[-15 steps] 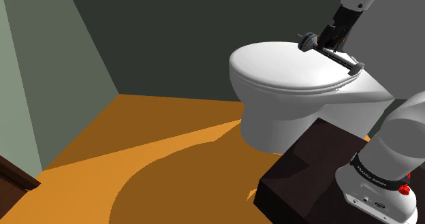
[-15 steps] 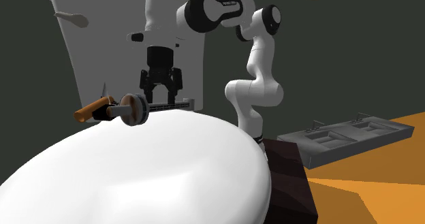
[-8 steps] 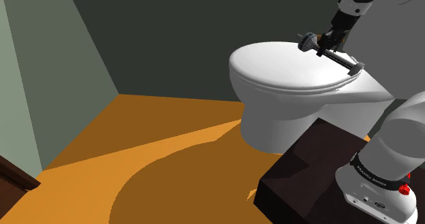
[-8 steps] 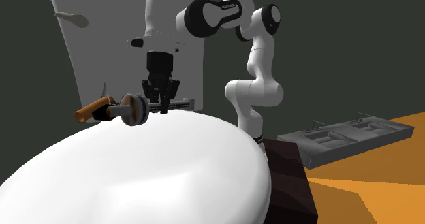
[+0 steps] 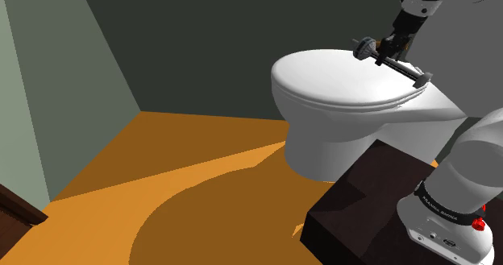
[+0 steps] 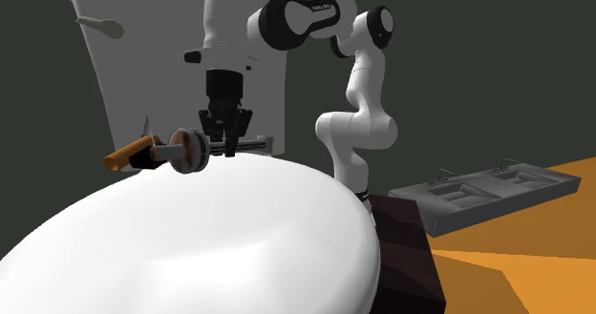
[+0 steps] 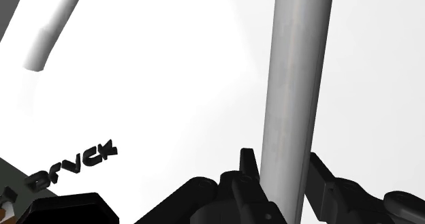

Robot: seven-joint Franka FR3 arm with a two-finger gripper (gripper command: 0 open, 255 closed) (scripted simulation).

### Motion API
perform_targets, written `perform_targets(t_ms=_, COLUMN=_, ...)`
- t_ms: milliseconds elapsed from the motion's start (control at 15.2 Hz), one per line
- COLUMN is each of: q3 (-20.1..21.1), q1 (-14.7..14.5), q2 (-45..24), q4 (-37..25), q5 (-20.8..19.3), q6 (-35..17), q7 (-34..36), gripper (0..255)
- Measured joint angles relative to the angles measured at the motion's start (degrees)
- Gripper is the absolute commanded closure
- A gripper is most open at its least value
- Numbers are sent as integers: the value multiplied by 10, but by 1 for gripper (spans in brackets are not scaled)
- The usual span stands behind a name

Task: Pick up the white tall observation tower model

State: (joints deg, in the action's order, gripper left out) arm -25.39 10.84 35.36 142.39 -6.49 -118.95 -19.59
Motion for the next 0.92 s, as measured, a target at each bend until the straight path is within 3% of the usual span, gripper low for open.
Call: perform_targets(t_ms=924, q3=18, q1=-6, q2=4, q4=-100, q5=10, q6=104, q7=10, gripper=255)
